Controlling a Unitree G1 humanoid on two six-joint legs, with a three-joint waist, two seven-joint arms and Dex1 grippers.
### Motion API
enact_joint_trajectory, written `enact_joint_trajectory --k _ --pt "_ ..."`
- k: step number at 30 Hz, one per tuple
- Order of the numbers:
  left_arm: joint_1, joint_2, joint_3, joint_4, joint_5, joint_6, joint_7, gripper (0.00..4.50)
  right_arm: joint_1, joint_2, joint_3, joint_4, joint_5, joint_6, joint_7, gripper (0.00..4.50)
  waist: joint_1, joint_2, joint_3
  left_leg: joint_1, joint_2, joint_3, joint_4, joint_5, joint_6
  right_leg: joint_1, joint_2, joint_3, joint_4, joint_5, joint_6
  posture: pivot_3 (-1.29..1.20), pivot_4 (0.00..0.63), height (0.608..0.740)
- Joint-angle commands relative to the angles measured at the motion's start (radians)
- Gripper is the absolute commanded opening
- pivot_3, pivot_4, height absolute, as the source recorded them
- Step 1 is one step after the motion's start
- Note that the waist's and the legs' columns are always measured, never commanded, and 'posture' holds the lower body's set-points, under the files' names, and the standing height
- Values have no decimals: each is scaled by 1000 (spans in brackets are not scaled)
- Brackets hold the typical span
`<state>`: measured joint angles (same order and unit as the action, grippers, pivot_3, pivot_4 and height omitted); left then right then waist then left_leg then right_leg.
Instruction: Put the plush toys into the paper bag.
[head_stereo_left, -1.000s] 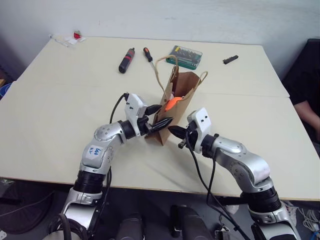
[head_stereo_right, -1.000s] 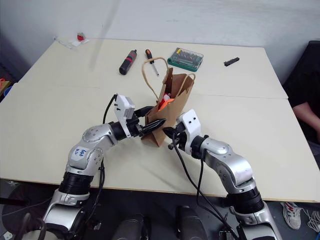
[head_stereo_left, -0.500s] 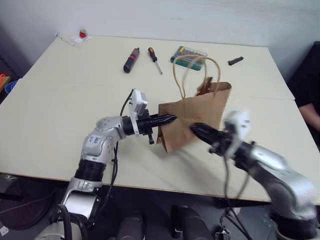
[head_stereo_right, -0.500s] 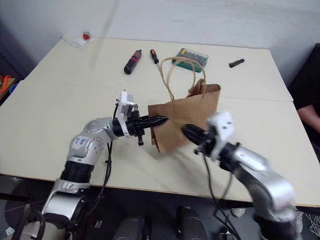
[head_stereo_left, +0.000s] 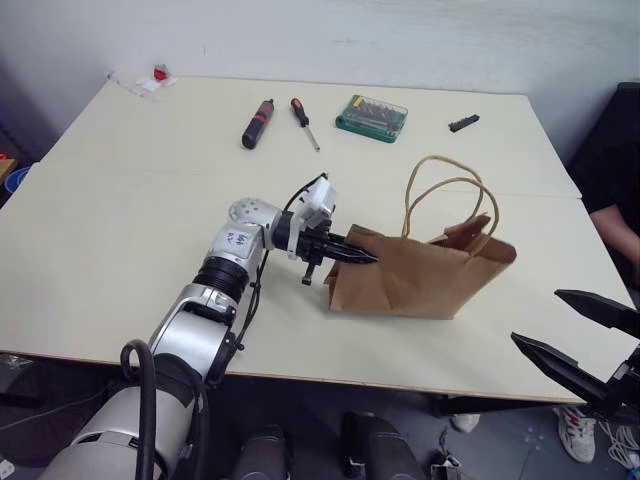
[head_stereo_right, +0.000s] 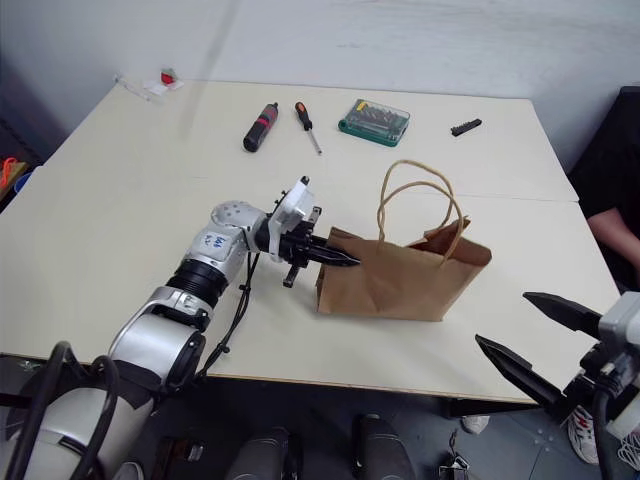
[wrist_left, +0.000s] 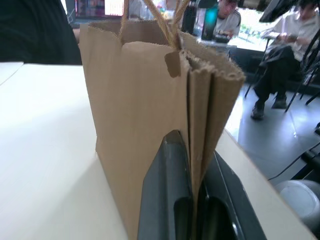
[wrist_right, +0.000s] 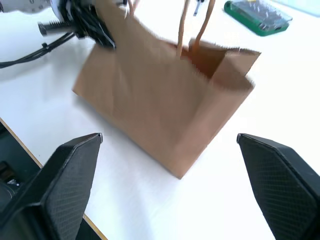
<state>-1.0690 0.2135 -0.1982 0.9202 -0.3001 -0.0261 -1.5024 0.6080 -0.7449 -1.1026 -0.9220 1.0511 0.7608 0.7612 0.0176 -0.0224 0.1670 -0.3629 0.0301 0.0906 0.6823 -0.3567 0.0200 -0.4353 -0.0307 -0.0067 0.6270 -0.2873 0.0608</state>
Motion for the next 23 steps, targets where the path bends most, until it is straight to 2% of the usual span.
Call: enact_joint_trajectory --k 1,4,9,14,16,19,21,23 --pt "-26 25 2 30 35 -22 -107 0 25 -4 8 -11 10 -34 4 4460 2 0 0 0 0 0 0 0 0 -1 0 1 1 0 0 0 150 740" --pt "7 79 19 -46 24 29 -88 633 36 -50 15 40 37 -25 64 4500 0 0 0 1 0 2 0 0 0 -1 0 2 1 0 0 0 150 740" --pt "121 237 70 -373 -24 248 17 2187 1 -180 14 211 -18 -38 208 4500 -10 0 0 3 0 2 -1 -1 -1 -1 0 5 3 0 0 0 150 740" --pt "419 576 240 -787 -101 484 43 3791 -97 -317 38 409 -65 -28 343 4500 -26 0 0 5 1 2 -2 1 -8 -2 1 9 8 -1 -1 0 150 740" --pt "517 700 350 -911 -197 645 48 4444 -139 -364 51 480 -96 -36 392 4500 -34 0 1 7 2 2 -3 0 -10 -2 1 10 9 -2 -3 0 150 740" --pt "649 863 583 -1042 -358 889 55 4479 -250 -456 79 630 -132 -42 451 4500 -24 -2 3 6 1 1 -2 0 -10 -3 -1 9 8 -2 -3 0 150 740" --pt "709 909 688 -1101 -407 946 70 4479 -332 -501 108 703 -99 -4 486 4500 -16 -1 3 7 0 0 -1 0 -9 -1 -3 8 5 -2 -3 0 150 740" --pt "730 918 727 -1129 -441 972 100 4479 -384 -522 152 736 -94 12 523 4500 -10 0 3 8 -1 -2 -1 0 -8 2 -5 5 4 -3 -3 0 150 740"
